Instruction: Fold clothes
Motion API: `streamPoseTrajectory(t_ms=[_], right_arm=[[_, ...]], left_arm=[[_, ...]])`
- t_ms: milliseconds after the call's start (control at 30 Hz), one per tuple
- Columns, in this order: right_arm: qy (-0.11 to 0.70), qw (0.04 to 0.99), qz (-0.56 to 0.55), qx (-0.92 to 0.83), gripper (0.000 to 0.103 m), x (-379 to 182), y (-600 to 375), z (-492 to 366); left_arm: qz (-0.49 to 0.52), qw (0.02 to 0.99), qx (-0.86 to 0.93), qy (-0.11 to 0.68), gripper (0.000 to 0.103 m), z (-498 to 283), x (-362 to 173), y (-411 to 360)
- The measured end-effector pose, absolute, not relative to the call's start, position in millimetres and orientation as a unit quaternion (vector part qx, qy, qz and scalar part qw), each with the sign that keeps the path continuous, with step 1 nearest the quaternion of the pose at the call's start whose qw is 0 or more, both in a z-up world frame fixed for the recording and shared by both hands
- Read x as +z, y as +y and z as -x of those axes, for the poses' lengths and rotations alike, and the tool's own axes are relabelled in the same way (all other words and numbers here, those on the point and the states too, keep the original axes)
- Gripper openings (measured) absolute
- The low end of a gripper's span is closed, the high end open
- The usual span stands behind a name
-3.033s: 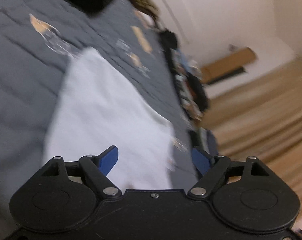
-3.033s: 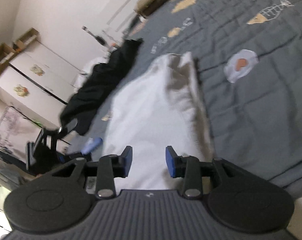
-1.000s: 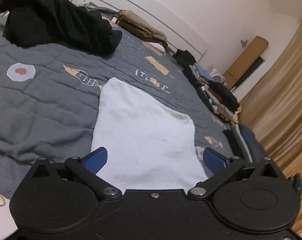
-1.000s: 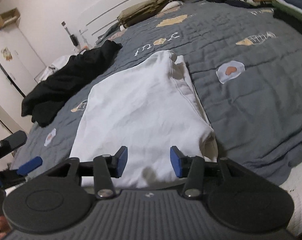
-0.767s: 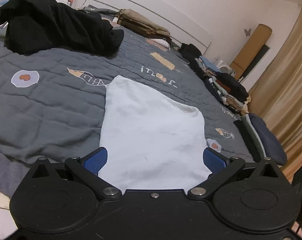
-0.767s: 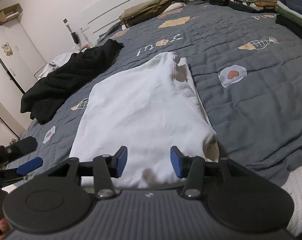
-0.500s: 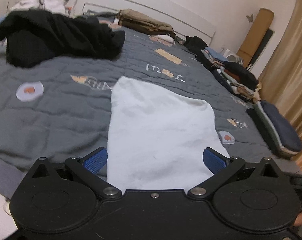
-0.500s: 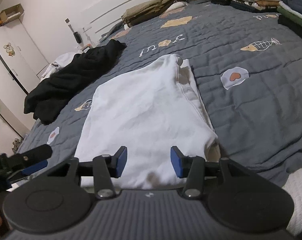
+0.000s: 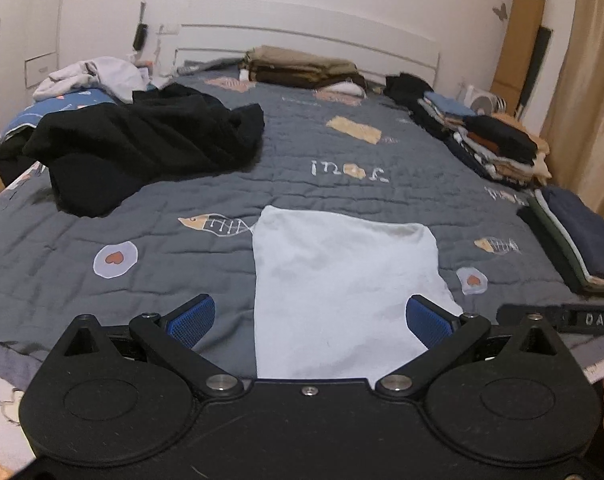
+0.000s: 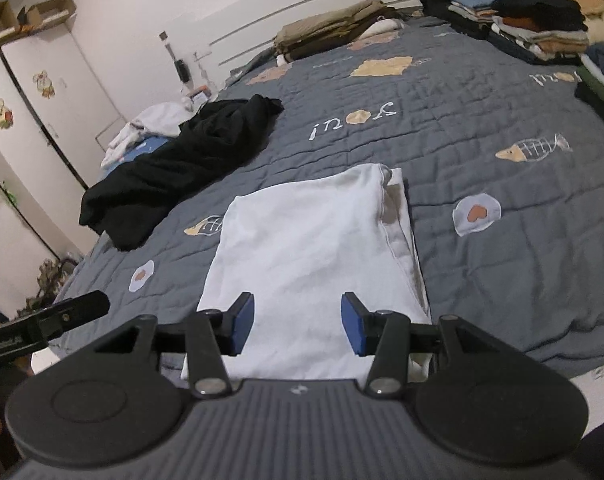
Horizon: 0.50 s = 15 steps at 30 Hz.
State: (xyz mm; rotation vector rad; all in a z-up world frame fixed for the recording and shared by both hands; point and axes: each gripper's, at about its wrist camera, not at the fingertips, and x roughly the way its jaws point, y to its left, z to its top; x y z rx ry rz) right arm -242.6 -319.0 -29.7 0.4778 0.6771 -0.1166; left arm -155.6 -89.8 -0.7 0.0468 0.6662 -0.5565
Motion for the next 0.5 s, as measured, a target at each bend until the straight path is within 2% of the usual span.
streamPoseTrajectory(t_ms=[167, 500], right_arm=[[0.347, 0.909, -0.222, -0.056, 0.047, -7.8, -314.9, 242.9], [0.375, 0.902, -0.197, -0.075, 0.048, 15.1, -299.9, 254.3]], left_arm=[[-0.071, 0.906, -0.273, 0.314, 0.103, 165.0, 14.2, -94.4], [-0.083, 0.887, -0.282, 0.355, 0.103, 173.2, 14.7, -95.4]])
